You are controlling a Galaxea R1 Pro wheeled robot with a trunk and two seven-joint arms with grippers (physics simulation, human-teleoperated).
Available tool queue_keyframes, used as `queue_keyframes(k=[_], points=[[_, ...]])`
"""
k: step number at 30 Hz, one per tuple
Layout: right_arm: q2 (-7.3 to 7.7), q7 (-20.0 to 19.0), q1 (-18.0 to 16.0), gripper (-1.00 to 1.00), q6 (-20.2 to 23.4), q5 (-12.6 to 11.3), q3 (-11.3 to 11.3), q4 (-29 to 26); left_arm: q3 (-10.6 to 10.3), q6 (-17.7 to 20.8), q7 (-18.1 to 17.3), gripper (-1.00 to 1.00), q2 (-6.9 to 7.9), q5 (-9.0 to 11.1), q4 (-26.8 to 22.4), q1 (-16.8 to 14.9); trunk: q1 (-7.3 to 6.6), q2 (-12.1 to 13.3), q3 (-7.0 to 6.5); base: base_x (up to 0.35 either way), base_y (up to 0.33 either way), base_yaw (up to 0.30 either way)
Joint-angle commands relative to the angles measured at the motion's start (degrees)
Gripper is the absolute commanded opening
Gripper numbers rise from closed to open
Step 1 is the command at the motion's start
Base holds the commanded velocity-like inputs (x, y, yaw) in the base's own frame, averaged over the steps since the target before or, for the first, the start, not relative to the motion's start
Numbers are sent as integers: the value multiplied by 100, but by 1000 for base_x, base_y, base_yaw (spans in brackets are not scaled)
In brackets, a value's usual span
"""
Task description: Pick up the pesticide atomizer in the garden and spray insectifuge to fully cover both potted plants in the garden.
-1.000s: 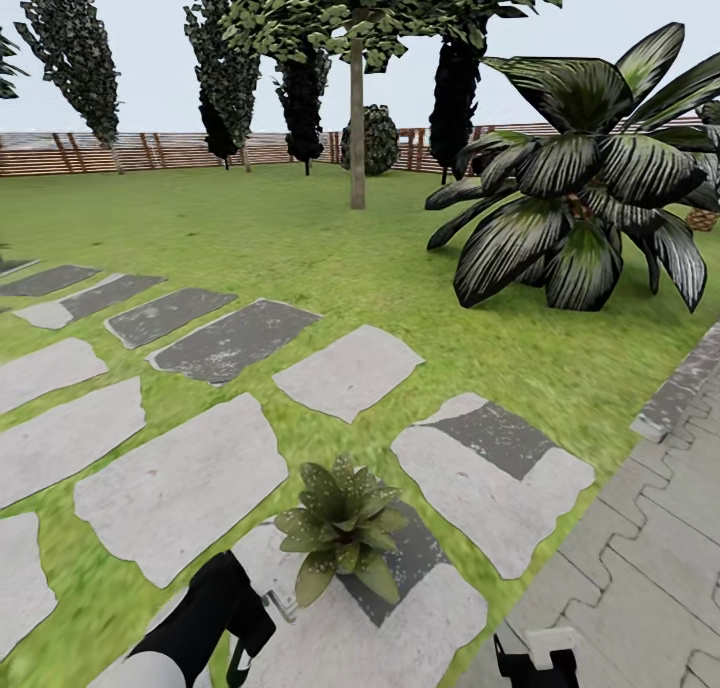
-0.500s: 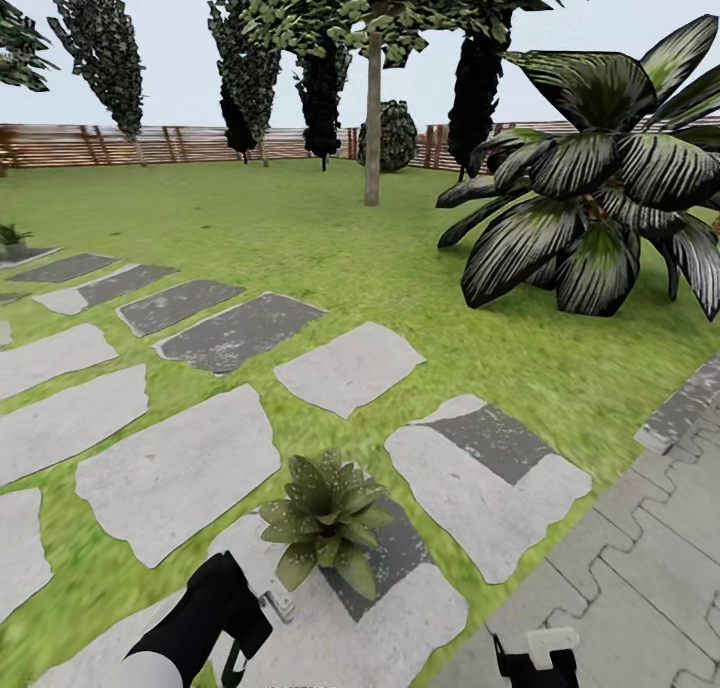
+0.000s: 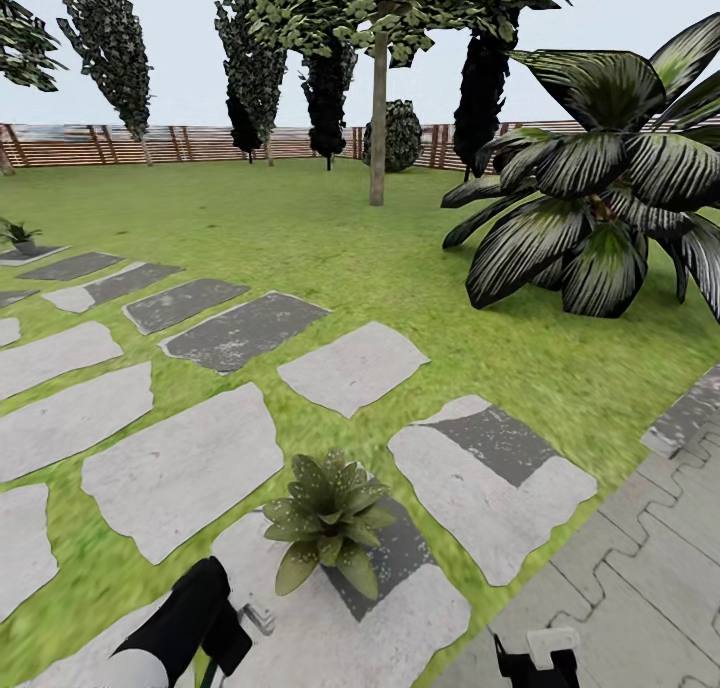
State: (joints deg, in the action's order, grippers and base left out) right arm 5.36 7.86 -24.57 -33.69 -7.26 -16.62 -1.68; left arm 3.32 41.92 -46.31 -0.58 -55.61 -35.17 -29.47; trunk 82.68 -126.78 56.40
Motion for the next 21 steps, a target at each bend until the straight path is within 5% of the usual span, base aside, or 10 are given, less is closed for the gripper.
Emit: queue_keyframes(k=[1,17,21], points=[[0,9,-3,100,-15,-56,-52,1,31,48,-80,-100,11,-14,2,-9,-1,-2,5,0,0,0],[0,14,-4,100,-15,-56,-52,1,39,-9,-48,-100,52,-23,-110,-101,-1,-2,5,0,0,0],[0,14,-4,100,-15,-56,-52,1,35,-4,-60,-100,-131,-13,-312,-103,-1,-2,5,0,0,0]])
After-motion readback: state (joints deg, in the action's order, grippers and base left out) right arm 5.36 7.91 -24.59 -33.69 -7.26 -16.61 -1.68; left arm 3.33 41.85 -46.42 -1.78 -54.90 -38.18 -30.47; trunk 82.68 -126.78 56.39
